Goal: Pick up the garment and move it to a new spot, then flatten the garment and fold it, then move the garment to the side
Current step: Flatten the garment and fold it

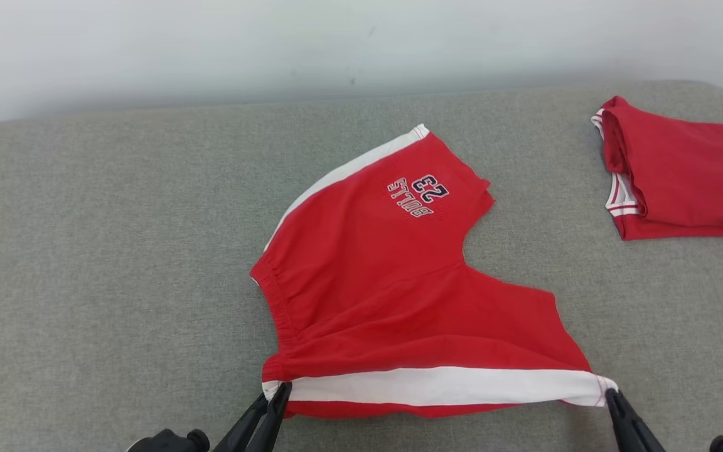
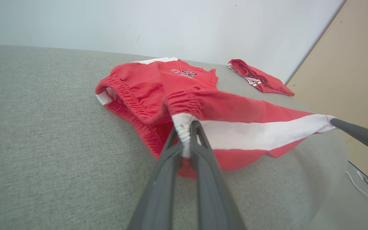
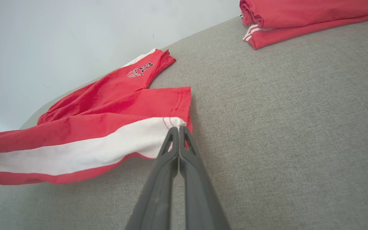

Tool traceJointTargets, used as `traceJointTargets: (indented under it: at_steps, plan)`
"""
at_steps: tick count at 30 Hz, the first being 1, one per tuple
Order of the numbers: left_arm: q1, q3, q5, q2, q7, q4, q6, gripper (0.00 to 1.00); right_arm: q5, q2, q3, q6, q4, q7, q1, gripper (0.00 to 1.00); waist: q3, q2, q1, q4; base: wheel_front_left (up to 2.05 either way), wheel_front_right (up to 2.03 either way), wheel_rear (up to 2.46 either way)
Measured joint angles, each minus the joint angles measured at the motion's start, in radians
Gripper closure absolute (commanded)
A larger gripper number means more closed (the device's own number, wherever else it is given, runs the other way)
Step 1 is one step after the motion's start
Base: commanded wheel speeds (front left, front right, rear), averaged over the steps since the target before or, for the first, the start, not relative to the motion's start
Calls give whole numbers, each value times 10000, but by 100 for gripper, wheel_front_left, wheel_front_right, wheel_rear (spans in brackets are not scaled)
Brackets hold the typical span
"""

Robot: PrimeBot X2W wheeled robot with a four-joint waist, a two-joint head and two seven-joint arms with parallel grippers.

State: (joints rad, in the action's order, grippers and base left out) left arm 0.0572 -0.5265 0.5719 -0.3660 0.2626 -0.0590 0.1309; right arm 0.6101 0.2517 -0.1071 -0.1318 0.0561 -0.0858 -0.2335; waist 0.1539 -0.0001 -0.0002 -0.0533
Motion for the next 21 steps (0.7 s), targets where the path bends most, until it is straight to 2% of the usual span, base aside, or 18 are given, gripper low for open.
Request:
traceJointTargets:
  at_steps: [8,21]
  plan:
    - [5,-203,13,186,0,90,0,100,2,-88,510,0,167,341,517,100,-255,1,1,196,0,0,0]
    - [2079,-635,382,562,0,-629,2,100,-132,1384,-408,-2,-1498,265,4055,100,-46,2,3,763,0,0,0]
